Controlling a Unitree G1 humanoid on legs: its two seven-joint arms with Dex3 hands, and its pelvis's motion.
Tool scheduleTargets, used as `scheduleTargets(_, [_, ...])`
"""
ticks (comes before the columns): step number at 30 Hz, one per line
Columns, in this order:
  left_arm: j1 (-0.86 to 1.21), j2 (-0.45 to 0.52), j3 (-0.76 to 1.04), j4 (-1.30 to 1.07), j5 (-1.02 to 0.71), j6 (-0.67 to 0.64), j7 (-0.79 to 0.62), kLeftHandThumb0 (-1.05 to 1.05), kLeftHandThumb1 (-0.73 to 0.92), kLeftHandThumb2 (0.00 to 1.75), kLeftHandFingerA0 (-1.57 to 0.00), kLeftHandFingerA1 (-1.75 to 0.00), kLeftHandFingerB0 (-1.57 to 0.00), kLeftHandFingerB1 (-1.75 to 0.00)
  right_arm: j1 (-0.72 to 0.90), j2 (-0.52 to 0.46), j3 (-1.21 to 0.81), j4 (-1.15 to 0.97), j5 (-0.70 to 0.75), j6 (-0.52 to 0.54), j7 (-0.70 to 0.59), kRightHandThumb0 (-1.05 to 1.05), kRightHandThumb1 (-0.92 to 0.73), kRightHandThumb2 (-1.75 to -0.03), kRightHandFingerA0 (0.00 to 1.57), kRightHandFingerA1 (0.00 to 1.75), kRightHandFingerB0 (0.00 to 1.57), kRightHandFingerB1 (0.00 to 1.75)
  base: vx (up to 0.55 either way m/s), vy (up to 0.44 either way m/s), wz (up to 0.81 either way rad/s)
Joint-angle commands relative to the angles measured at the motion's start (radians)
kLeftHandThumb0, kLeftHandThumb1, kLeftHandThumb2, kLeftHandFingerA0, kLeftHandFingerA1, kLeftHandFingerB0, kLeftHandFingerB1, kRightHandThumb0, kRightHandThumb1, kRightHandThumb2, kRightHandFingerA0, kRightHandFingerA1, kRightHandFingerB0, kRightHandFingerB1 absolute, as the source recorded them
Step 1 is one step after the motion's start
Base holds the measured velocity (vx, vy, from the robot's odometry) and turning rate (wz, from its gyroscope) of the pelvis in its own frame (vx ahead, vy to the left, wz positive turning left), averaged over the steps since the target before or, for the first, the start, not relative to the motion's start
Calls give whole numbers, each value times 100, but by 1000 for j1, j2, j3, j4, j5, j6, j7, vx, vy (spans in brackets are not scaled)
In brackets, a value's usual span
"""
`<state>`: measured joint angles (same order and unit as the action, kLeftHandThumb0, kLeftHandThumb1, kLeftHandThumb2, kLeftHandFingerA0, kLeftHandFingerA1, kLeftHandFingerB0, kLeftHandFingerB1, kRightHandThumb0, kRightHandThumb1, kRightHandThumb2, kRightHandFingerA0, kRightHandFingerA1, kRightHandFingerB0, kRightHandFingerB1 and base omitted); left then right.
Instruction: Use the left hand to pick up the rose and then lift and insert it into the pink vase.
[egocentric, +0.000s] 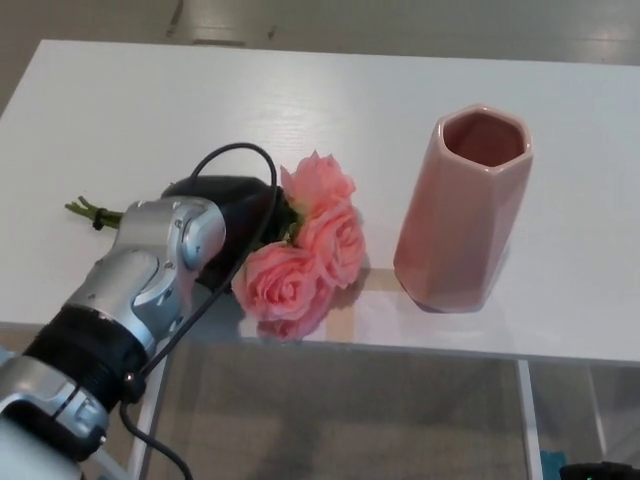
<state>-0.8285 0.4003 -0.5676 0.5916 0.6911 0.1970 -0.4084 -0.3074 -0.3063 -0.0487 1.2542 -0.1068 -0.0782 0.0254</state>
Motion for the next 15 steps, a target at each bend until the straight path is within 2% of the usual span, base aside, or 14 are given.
scheduleTargets(1, [56,-7,-18,11,15,-25,6,-19,64,59,-105,-91,-68,-46,3,-12,-2,2,0,0,10,-35,-66,-60,57,41,53,39,0,0,0])
scheduleTargets(2, [56,-7,-18,11,15,-26,6,-19,64,59,-105,-91,-68,-46,3,-12,-2,2,0,0,10,-35,-66,-60,57,41,53,39,0,0,0])
scheduleTargets(3, [73,-4,-6,-6,9,-41,38,-18,66,60,-89,-65,-60,-43,4,-11,0,4,-2,-2,10,-35,-66,-60,58,41,53,39,0,0,0])
scheduleTargets(4, [83,0,1,-18,7,-56,57,-17,67,60,-86,-67,-58,-43,4,-11,3,4,-5,-2,9,-35,-66,-60,58,41,53,39,0,0,0])
scheduleTargets(5, [87,2,5,-21,6,-63,62,-17,66,60,-85,-58,-56,-42,5,-11,4,4,-5,-2,10,-35,-66,-60,58,41,53,39,0,0,0])
scheduleTargets(8, [91,3,12,-23,6,-71,66,-17,66,60,-85,-58,-56,-42,5,-11,4,4,-4,-2,10,-35,-66,-60,58,41,53,39,0,0,0])
scheduleTargets(9, [97,1,25,-33,-2,-82,88,-19,70,61,-85,-54,-50,-40,4,-13,2,5,-3,-2,10,-35,-66,-60,58,41,52,39,0,0,0])
scheduleTargets(11, [104,1,46,-39,-16,-100,104,-19,72,62,-86,-54,-55,-41,2,-15,3,7,-4,-2,12,-35,-66,-60,58,41,52,39,0,0,0])
scheduleTargets(13, [115,7,67,-65,-24,-121,119,-21,74,63,-89,-66,-56,-42,2,-14,-1,7,0,-2,13,-35,-66,-60,58,41,53,39,0,0,0])
scheduleTargets(15, [118,7,74,-70,-21,-126,120,-21,74,63,-89,-66,-56,-42,2,-14,-1,7,0,-2,13,-35,-66,-60,58,41,53,39,0,0,0])
